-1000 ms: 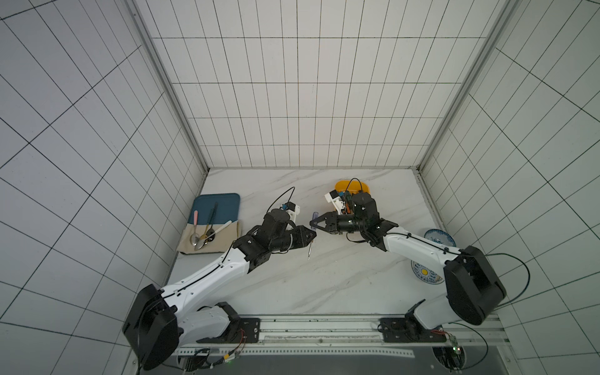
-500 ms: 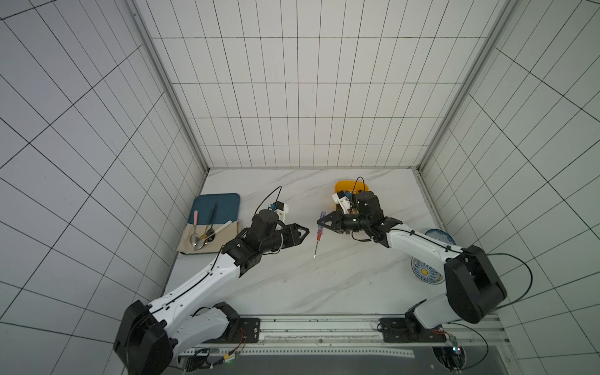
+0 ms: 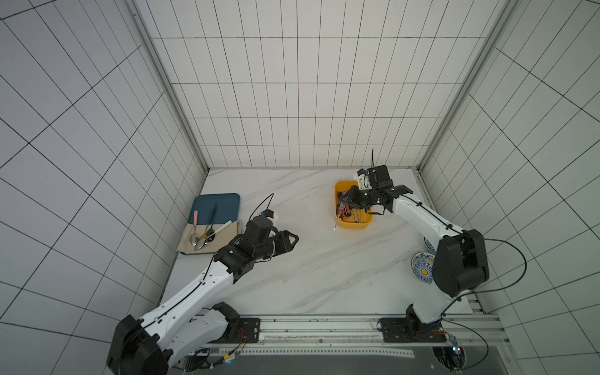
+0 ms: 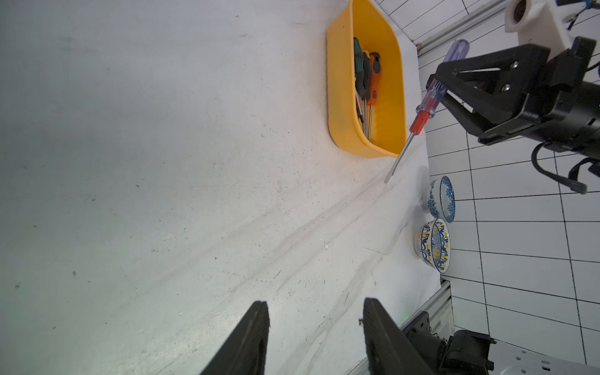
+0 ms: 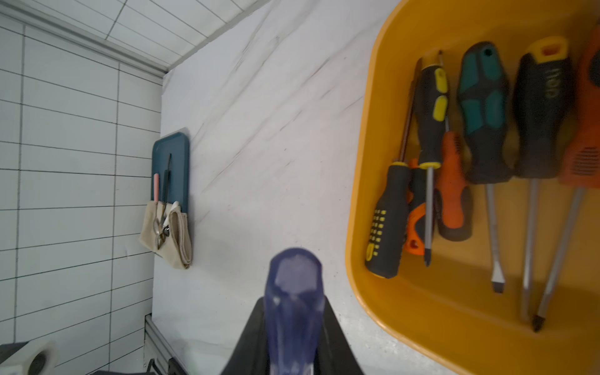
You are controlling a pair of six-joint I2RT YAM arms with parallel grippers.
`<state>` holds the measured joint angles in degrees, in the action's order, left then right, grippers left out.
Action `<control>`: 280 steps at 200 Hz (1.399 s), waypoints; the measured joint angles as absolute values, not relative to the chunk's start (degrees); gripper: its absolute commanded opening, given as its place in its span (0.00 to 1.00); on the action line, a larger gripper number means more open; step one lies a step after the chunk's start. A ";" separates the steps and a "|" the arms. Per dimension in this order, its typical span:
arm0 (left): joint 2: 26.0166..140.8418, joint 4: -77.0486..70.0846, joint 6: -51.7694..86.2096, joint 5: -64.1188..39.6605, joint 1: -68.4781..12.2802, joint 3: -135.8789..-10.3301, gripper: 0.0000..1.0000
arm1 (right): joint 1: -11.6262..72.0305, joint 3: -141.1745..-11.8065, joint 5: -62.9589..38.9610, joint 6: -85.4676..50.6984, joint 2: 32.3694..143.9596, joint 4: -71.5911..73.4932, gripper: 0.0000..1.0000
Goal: Put the screwdriver on the desktop into the storage box
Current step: Place the screwdriver in the storage box.
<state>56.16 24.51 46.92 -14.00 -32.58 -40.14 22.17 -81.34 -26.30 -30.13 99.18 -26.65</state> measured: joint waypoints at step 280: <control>54.50 28.34 46.94 -13.30 -30.20 -38.65 0.52 | 16.45 -113.16 -3.33 -17.37 129.01 -50.19 0.39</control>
<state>54.50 28.34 46.94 -13.30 -30.20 -38.65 16.45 -113.16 -3.33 -17.37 129.01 -50.19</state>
